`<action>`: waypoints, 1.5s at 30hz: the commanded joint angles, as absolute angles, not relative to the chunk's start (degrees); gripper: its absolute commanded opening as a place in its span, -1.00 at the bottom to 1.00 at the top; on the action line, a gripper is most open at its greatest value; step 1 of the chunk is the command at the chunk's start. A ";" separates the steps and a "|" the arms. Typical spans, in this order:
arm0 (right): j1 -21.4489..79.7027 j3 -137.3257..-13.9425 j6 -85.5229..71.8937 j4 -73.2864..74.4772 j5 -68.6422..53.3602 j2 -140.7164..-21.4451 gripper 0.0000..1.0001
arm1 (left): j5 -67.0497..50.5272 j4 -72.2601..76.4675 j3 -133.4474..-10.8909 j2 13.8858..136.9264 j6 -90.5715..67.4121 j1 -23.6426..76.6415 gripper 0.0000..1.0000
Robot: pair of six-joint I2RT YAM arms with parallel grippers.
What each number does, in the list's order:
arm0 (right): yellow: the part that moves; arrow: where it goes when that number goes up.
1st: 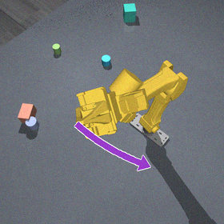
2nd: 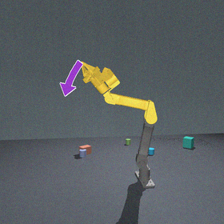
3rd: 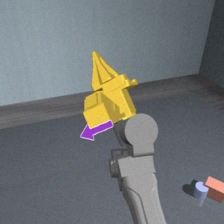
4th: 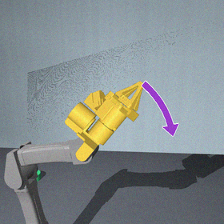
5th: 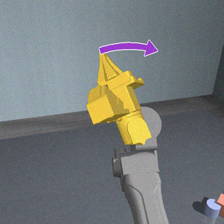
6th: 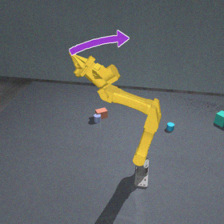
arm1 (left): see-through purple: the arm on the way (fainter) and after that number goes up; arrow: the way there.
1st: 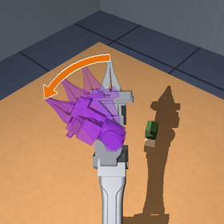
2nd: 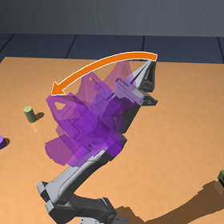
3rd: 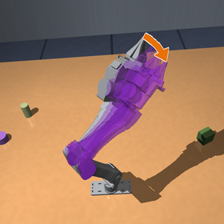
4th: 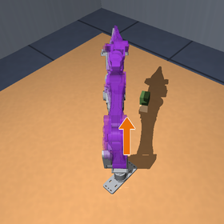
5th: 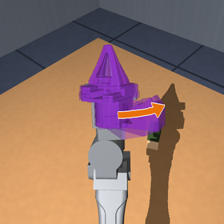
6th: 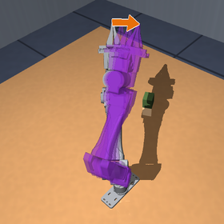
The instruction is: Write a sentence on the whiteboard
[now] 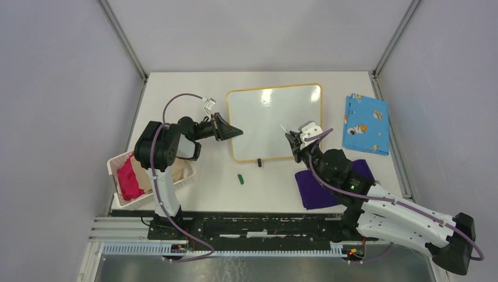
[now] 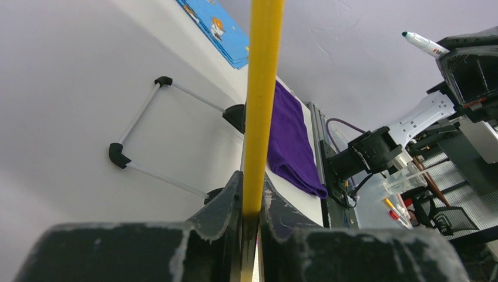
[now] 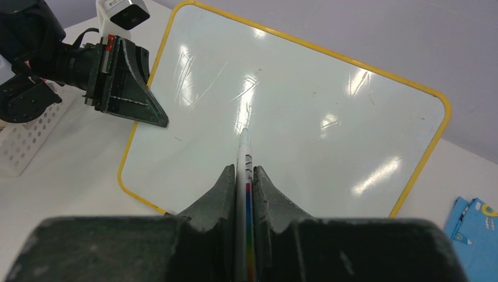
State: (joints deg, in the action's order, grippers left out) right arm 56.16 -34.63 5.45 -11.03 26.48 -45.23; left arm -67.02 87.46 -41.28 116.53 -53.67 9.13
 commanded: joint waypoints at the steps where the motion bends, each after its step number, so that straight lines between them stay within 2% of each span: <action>1: 56.44 -37.94 3.13 -12.13 24.23 -46.43 -1.00 | -67.94 95.35 -40.89 117.77 -54.08 9.32 -0.79; 5: 56.43 -38.41 2.55 -11.95 23.45 -47.28 -1.00 | -67.88 96.75 -40.34 117.84 -53.91 9.32 -0.90; 10: 56.42 -38.16 2.46 -11.56 23.73 -47.02 -1.00 | -68.17 97.55 -39.85 117.69 -52.71 9.32 -0.92; 11: 56.41 -38.02 2.53 -11.50 23.86 -46.94 -1.00 | -68.34 97.56 -39.91 117.63 -52.59 9.36 -0.87; 14: 56.42 -37.47 2.64 -11.40 24.27 -46.83 -1.00 | -68.30 97.60 -40.22 117.44 -52.89 9.32 -0.41; 16: 56.42 -37.40 2.64 -11.38 24.27 -46.68 -1.00 | -67.86 98.45 -40.18 117.19 -53.47 9.20 -0.23; 21: 56.42 -37.27 2.72 -11.38 24.48 -46.48 -1.00 | -66.61 99.56 -40.20 116.45 -54.54 8.36 -0.07; 28: 56.44 -37.18 2.64 -11.34 24.50 -46.44 -1.00 | -65.76 99.53 -40.24 115.34 -54.49 8.17 0.03; 36: 56.39 -37.18 2.20 -11.60 24.13 -46.90 -1.00 | -66.04 99.57 -40.30 116.34 -54.49 8.52 -0.28; 45: 56.42 -37.00 2.30 -11.58 24.30 -47.00 -1.00 | -66.35 99.56 -40.37 117.15 -54.40 8.61 -0.46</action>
